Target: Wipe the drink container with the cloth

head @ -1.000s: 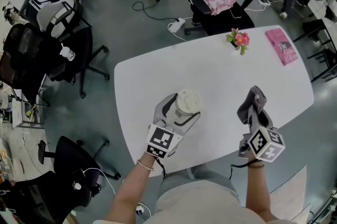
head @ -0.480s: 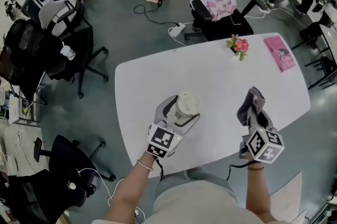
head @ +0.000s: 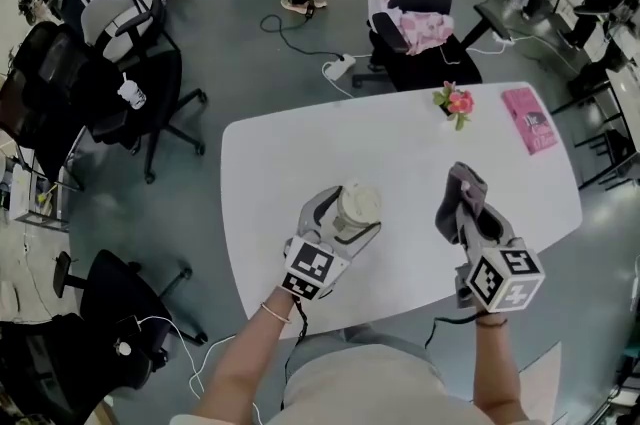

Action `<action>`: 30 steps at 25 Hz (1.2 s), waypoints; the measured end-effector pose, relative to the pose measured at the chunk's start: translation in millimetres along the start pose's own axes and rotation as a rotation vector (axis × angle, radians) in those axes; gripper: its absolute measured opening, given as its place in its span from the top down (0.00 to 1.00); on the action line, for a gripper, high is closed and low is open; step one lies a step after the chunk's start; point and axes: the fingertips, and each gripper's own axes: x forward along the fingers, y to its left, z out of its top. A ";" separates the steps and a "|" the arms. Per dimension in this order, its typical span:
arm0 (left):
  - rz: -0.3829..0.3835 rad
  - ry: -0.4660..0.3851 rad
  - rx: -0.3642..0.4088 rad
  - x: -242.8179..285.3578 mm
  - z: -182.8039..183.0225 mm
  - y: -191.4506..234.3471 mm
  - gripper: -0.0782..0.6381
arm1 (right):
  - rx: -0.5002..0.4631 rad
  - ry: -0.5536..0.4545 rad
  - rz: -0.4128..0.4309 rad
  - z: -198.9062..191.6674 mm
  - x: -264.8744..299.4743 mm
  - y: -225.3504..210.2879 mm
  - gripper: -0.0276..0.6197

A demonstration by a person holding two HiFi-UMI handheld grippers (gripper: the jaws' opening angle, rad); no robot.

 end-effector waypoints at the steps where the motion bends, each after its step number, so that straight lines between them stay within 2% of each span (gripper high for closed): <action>1: -0.001 0.000 -0.001 0.1 -0.3 0.1 0.34 | -0.015 0.005 0.022 3.0 1.2 6.1 0.85; 5: 0.001 0.004 0.000 -2.7 -1.4 0.7 0.34 | -0.055 0.023 0.116 13.7 4.8 32.7 0.85; 12: 0.003 -0.022 -0.002 -0.6 0.0 -0.4 0.34 | -0.120 0.061 0.219 25.2 10.0 64.8 0.85; 23: -0.001 -0.036 0.001 -0.2 0.7 -0.3 0.34 | -0.278 0.235 0.438 22.2 21.2 122.9 0.85; 30: -0.004 -0.034 0.002 0.4 -0.6 -1.7 0.34 | -0.391 0.343 0.516 8.7 34.6 149.1 0.85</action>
